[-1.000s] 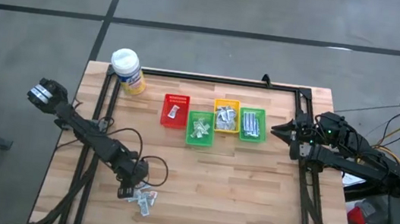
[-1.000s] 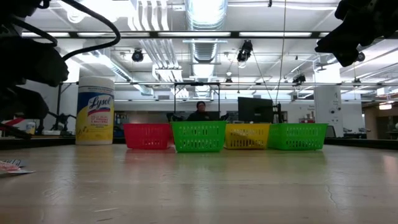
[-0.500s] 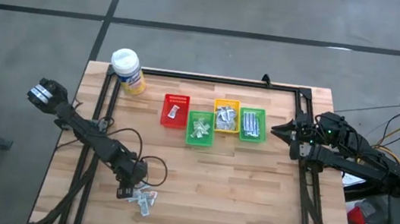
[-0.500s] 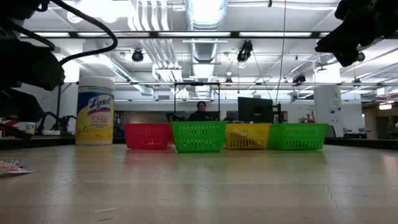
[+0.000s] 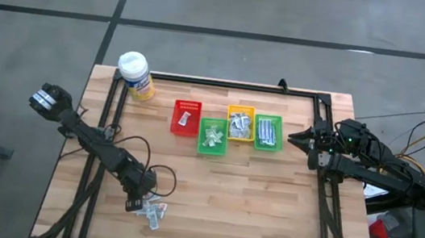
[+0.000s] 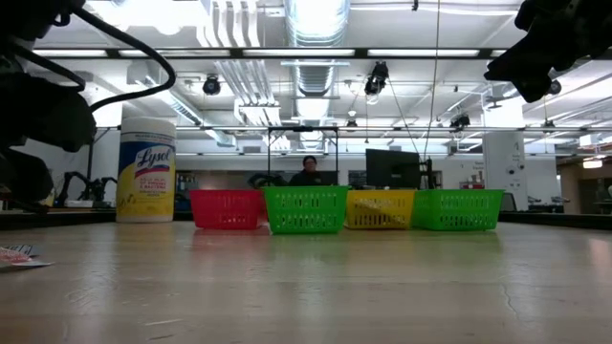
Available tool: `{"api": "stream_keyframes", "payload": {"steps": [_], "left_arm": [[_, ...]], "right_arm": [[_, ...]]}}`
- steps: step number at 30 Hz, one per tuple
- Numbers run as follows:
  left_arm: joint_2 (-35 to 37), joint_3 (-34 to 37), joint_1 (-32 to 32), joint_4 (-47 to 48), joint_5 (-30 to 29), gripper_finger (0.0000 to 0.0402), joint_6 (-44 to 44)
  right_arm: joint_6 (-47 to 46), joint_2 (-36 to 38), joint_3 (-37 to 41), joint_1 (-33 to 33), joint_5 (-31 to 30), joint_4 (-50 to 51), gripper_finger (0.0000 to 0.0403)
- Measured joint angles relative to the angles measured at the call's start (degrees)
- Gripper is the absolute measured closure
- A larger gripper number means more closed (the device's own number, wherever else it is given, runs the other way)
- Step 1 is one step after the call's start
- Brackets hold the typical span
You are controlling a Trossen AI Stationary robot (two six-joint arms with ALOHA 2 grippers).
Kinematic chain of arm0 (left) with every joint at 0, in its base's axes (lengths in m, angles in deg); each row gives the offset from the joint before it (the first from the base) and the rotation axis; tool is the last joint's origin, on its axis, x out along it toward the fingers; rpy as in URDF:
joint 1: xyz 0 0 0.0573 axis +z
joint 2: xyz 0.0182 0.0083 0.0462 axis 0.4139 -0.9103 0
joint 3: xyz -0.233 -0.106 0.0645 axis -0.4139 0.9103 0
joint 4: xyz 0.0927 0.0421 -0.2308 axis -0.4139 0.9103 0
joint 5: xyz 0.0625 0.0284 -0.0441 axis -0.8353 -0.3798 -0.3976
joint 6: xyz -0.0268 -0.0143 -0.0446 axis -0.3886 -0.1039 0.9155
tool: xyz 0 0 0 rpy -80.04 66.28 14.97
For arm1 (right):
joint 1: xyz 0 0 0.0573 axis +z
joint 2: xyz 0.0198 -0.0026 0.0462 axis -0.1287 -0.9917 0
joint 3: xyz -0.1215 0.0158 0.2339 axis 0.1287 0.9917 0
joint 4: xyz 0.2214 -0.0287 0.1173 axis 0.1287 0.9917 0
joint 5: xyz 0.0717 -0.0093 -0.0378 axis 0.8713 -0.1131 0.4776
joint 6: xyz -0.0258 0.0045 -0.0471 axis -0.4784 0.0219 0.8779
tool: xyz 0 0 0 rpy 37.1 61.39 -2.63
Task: Pick & Place First Aid Supplies
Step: Put the ointment pack into the red basket
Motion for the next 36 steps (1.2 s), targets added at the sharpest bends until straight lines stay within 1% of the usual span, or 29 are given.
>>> {"api": "stream_keyframes", "payload": {"steps": [4, 9, 21, 27, 31, 36], "left_arm": [[0.0, 0.2, 0.0, -1.0, 0.0, 0.0398, 1.1], [0.0, 0.2, 0.0, -0.9, 0.0, 0.0401, 1.7], [0.4, 0.0, 0.0, -0.8, 0.0, 0.0401, 2.0], [0.7, 0.0, 0.0, -0.8, -0.1, 0.0401, 2.1], [0.7, 0.0, 0.0, -0.8, -1.9, 0.0401, 2.7], [2.4, 0.0, 0.0, -0.8, -7.8, 0.0401, 3.5]], "right_arm": [[0.0, 0.0, 0.0, 0.0, 0.0, 0.0, 0.033], [0.0, 0.0, 0.0, 0.0, 0.0, 0.0, 0.0335], [0.0, 0.0, 0.0, 0.0, 0.0, 0.0, 0.0319], [0.0, 0.0, 0.0, 0.0, 0.0, 0.0, 0.0323], [0.0, 0.0, 0.0, 0.0, 0.0, 0.0, 0.033], [0.0, 0.0, 0.0, 0.0, 0.0, 0.0, 0.0335]]}}
